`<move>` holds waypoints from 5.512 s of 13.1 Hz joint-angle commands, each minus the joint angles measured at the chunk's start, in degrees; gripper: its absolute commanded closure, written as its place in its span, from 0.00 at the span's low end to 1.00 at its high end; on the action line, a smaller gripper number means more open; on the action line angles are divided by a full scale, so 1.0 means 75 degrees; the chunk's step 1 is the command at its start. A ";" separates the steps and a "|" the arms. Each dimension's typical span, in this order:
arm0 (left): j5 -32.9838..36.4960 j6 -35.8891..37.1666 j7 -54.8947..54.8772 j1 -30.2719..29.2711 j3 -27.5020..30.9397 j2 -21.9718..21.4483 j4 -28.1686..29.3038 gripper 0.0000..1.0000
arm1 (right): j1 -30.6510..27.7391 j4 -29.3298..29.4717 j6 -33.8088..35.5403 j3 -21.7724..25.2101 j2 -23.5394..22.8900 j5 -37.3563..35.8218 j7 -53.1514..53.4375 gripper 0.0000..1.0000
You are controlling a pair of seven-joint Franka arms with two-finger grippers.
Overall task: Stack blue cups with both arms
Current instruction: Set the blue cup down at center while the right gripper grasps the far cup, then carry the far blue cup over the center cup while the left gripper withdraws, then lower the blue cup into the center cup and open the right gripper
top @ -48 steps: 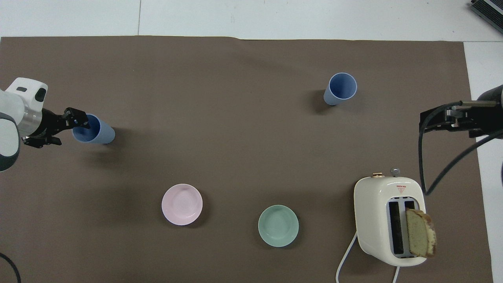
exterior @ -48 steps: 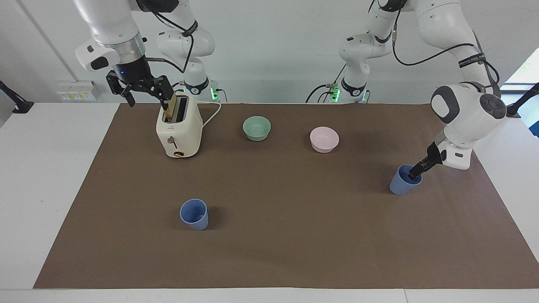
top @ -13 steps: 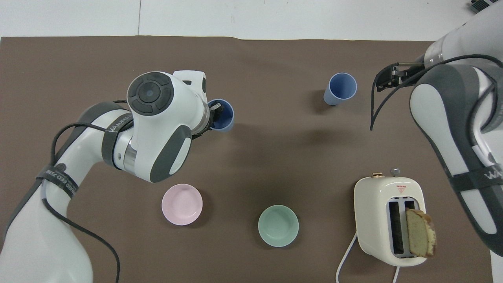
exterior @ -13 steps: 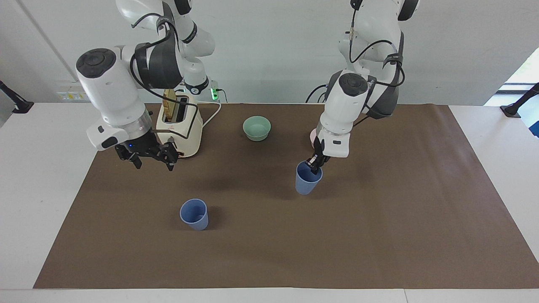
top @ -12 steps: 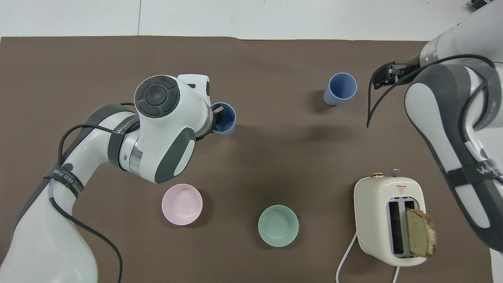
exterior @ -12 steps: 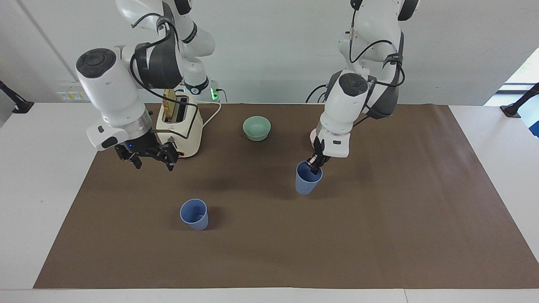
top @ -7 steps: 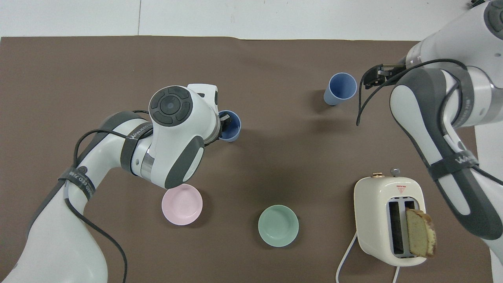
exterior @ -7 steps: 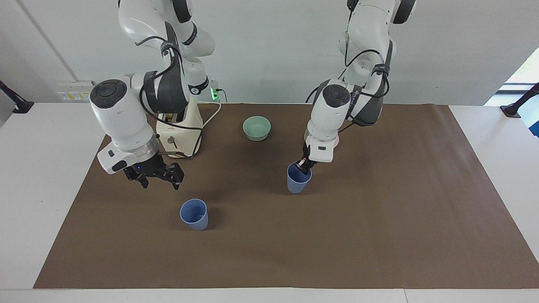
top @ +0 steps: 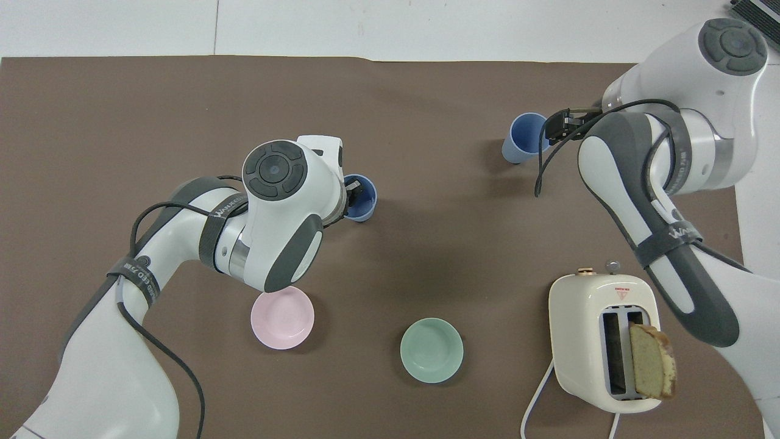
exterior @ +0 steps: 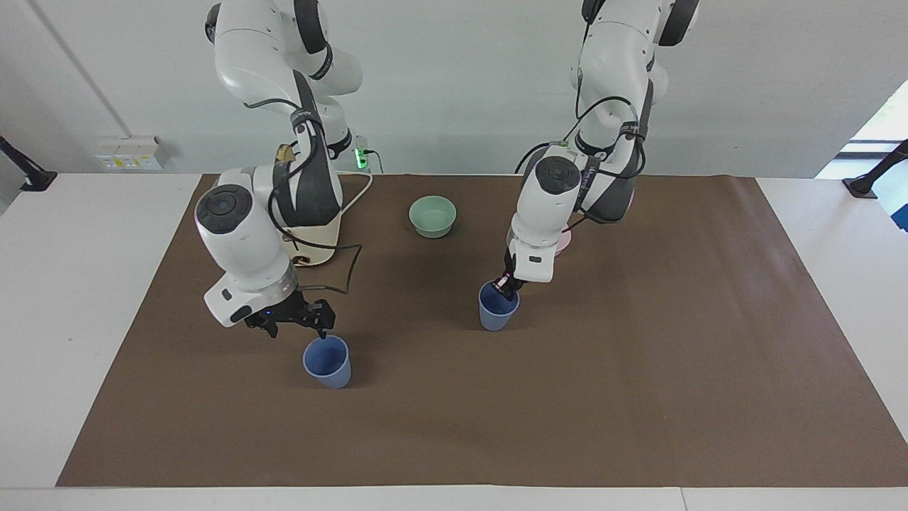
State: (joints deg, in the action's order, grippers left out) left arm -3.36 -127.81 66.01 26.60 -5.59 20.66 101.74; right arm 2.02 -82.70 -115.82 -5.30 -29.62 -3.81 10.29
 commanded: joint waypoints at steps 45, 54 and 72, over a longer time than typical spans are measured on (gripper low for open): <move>0.0260 0.5651 -0.9386 -0.3359 0.0277 -0.3318 -0.1846 0.00 | 0.1208 0.0222 -0.0096 -0.2903 0.0586 -0.0511 0.4147 1.00; 0.0108 0.6236 -0.9270 -0.3464 0.0358 -0.3224 -0.2045 0.00 | 0.1102 -0.0259 -0.0460 -0.2903 0.0528 -0.0617 0.3995 1.00; 0.0119 0.6095 -0.9047 -0.3452 0.0370 -0.3341 -0.1964 0.00 | 0.0590 -0.0364 -0.0133 -0.2891 0.1018 -0.0688 0.4054 0.08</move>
State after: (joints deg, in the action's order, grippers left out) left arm -1.70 -82.50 -1.82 1.18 -2.76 -3.93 87.19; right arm 9.68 -84.54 -119.46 -26.34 -25.63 -8.25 40.17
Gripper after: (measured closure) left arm 0.000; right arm 0.264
